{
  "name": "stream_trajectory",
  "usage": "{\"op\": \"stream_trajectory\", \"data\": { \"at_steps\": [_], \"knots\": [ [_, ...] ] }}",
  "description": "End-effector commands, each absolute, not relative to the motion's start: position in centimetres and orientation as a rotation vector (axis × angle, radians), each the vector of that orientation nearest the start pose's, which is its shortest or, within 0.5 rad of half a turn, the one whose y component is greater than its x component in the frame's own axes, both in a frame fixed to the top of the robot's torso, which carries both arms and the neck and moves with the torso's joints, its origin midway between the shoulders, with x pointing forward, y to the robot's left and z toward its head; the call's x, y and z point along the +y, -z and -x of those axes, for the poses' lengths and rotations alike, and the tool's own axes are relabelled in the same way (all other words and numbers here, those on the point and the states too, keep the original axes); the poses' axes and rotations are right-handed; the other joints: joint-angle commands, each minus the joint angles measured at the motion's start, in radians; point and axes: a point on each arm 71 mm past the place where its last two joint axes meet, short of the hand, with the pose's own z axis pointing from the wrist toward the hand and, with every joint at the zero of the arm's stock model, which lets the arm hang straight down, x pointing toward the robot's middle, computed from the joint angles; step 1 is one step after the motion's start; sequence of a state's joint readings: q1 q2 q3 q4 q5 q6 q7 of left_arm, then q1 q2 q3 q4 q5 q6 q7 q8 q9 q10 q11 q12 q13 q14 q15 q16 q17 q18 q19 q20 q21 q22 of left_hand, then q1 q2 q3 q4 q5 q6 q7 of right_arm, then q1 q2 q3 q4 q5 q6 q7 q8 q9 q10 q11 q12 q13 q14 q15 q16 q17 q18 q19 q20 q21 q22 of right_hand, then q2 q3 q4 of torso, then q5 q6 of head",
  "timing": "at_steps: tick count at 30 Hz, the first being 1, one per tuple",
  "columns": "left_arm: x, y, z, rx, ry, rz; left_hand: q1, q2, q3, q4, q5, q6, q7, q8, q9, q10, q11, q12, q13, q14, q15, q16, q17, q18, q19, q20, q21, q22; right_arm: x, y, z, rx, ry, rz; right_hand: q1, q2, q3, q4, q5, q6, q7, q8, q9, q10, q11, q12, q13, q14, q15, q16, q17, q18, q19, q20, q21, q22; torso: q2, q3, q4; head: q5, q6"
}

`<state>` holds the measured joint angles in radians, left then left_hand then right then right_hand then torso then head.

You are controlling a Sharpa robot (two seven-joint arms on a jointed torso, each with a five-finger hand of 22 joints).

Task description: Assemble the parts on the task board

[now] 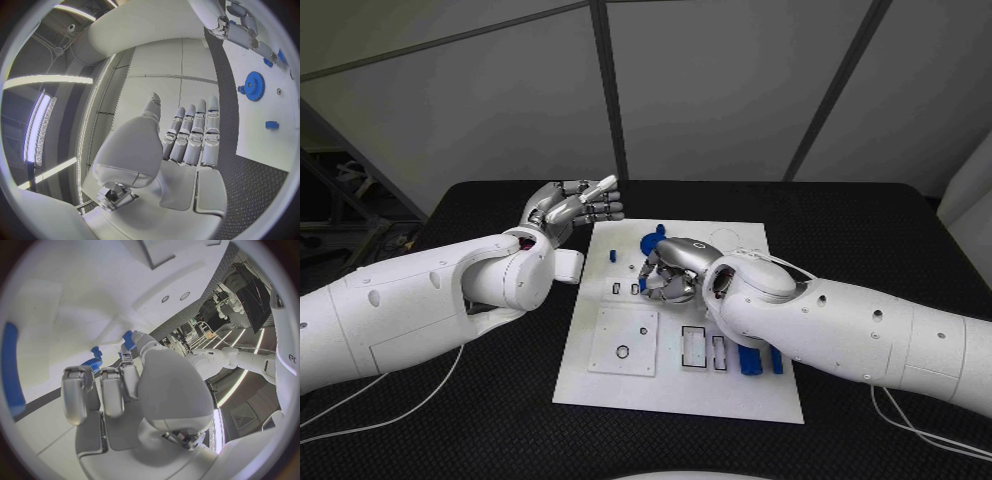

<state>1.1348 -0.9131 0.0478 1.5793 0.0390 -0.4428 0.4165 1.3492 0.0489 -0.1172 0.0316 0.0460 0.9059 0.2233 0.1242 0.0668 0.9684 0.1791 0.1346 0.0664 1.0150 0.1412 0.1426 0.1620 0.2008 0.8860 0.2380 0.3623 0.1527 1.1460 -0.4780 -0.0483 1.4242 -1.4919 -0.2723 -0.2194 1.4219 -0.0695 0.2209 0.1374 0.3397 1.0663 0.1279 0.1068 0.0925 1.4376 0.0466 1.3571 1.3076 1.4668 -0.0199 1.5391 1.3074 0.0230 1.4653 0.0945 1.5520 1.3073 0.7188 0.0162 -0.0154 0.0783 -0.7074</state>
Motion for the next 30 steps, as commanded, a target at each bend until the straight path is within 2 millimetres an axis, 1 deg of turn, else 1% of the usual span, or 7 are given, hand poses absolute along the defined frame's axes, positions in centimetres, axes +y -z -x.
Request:
{"op": "stream_trajectory", "data": {
  "at_steps": [1, 14, 30],
  "knots": [
    [23.78, 17.17, -48.20, 1.270, 1.468, 1.210, 0.010, 0.003, 0.000, -0.007, 0.003, 0.003, 0.007, -0.006, 0.000, 0.001, 0.004, -0.007, 0.000, 0.005, -0.001, -0.006, 0.001, -0.019, 0.001, 0.007, -0.005, -0.001, -4.40, 21.75, -46.82, 1.773, -0.774, 0.273, -0.010, -0.003, 0.002, 0.001, -0.001, -0.005, 0.006, -0.005, -0.002, -0.007, 0.001, -0.006, 0.065, 0.087, 0.000, 0.002, 0.188, -0.013, 0.071, -0.003, -0.002, 0.224, -0.001, 0.0001, -0.0003, 0.001, -0.001],
    [23.81, 17.17, -48.21, 1.271, 1.468, 1.210, 0.010, 0.004, -0.001, -0.008, 0.003, 0.003, 0.007, -0.007, 0.000, 0.001, 0.005, -0.007, 0.000, 0.005, -0.001, -0.007, 0.001, -0.019, 0.001, 0.007, -0.005, -0.001, -4.46, 21.72, -46.86, 1.767, -0.767, 0.267, -0.030, -0.017, 0.001, 0.005, 0.001, -0.032, 0.018, -0.022, -0.009, -0.023, 0.012, -0.028, 0.048, 0.086, 0.008, -0.001, 0.181, -0.012, 0.068, 0.004, -0.004, 0.220, 0.000, 0.0005, 0.0004, 0.000, -0.002],
    [23.82, 17.17, -48.21, 1.270, 1.468, 1.210, 0.011, 0.006, 0.000, -0.008, 0.003, 0.003, 0.008, -0.007, 0.000, 0.001, 0.005, -0.007, 0.000, 0.005, -0.001, -0.007, 0.002, -0.019, 0.001, 0.007, -0.005, -0.002, -4.42, 21.65, -46.85, 1.760, -0.772, 0.265, -0.043, -0.026, -0.003, 0.009, -0.001, -0.040, 0.021, -0.027, -0.010, -0.026, 0.015, -0.032, 0.044, 0.085, 0.011, -0.002, 0.178, -0.011, 0.067, 0.008, -0.005, 0.219, 0.000, 0.0004, -0.0005, 0.000, -0.004]
  ]
}}
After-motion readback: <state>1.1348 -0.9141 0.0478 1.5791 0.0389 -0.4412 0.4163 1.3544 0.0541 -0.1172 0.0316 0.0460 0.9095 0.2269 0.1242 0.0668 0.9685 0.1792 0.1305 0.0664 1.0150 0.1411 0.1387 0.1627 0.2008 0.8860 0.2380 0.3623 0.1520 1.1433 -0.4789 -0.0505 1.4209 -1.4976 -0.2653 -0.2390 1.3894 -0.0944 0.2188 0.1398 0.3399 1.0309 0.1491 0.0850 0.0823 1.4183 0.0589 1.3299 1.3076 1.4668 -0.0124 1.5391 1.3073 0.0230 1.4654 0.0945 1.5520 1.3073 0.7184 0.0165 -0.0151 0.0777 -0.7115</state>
